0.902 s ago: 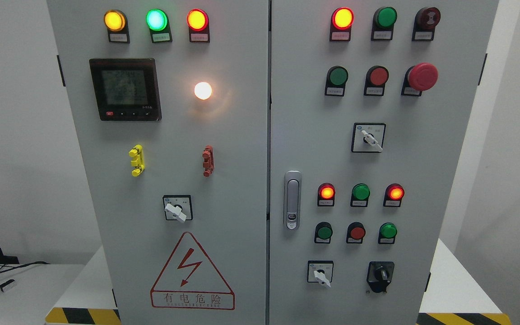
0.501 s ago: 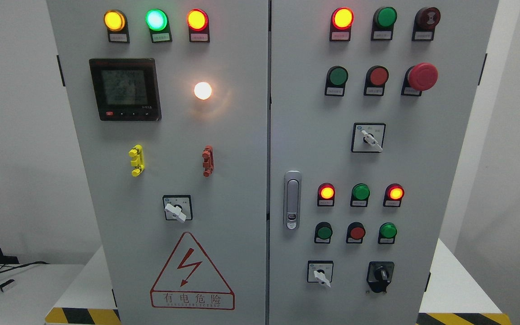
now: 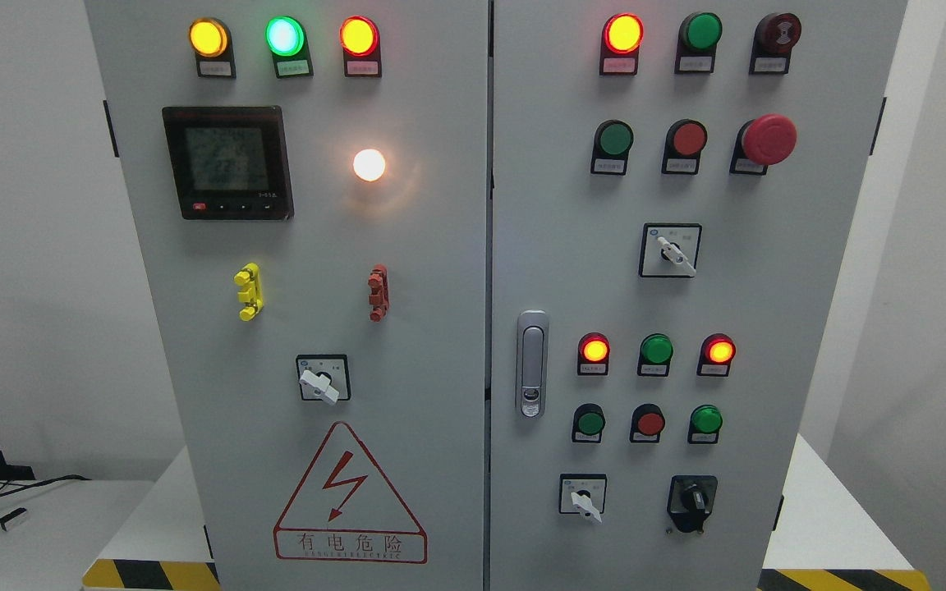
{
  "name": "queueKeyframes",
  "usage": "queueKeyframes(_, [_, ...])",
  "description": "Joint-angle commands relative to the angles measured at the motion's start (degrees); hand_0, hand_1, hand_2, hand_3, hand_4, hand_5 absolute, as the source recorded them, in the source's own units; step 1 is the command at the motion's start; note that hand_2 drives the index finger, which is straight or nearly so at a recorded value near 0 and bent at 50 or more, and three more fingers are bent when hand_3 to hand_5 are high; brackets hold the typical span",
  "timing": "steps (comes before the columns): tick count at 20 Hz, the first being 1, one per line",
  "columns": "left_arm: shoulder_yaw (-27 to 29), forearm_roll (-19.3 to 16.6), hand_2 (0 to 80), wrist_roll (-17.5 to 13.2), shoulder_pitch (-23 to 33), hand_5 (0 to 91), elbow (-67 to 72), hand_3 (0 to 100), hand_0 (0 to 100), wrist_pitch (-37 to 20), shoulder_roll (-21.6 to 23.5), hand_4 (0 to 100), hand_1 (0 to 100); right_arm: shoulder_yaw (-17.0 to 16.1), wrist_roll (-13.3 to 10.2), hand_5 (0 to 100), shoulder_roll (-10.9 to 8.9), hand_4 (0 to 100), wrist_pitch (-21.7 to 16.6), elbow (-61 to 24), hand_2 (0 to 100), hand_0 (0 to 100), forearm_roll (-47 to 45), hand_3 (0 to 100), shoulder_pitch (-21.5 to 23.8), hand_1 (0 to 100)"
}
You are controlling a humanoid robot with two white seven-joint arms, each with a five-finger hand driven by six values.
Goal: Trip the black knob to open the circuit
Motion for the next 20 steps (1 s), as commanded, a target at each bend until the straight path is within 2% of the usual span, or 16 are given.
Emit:
queueKeyframes(1, [0.00,-1.76,0.0,-0.01,0.00,0.0,-0.02,0,12,0.03,-0.06,0,39,0.69,0.10,0,0.13,6,-0.38,-13.92,0,26,0.12,0,5.56,33])
queueKeyframes(5, [0.00,-1.76,0.0,-0.01,0.00,0.0,0.06,0,12,0.03,0.03,0,39,0.69,-0.07,0,0.13,9,-5.82,-23.68,0,26,0.12,1,11.62,33])
queueKeyframes(7, [0.00,-1.76,0.0,-0.01,0.00,0.0,-0.02,0,12,0.03,0.03,0,39,0.69,-0.33,4,0.13,15,-8.46,-25.62,0,26,0.12,10,12.59,33])
queueKeyframes(11, [0.00,-1.76,0.0,-0.01,0.00,0.0,-0.02,0,12,0.03,0.03,0,39,0.69,-0.42,8,0.13,21,-18.56,-31.16,0,26,0.12,18,17.42,36])
queueKeyframes(13, [0.00,-1.76,0.0,-0.01,0.00,0.0,0.06,0,12,0.03,0.03,0,39,0.77,-0.77,18,0.05,29,-22.60,-34.05,0,28,0.21,27,19.44,38])
queueKeyframes(14, [0.00,-1.76,0.0,-0.01,0.00,0.0,0.06,0,12,0.03,-0.06,0,39,0.95,-0.86,19,-0.13,29,-24.36,-36.07,0,28,0.21,27,21.11,39])
queueKeyframes(16, [0.00,-1.76,0.0,-0.01,0.00,0.0,-0.02,0,12,0.03,0.03,0,39,0.69,-0.78,28,-0.04,31,-28.05,-40.20,5,29,0.21,34,23.75,41])
queueKeyframes(17, [0.00,-1.76,0.0,-0.01,0.00,0.0,-0.02,0,12,0.03,-0.06,0,39,0.69,-0.78,29,0.04,32,-30.51,-41.70,6,29,0.21,34,24.80,42])
queueKeyframes(20, [0.00,-1.76,0.0,-0.01,0.00,0.0,-0.02,0,12,0.03,-0.06,0,39,0.69,-0.78,36,-0.39,38,-40.43,-44.00,15,29,0.21,43,27.10,48])
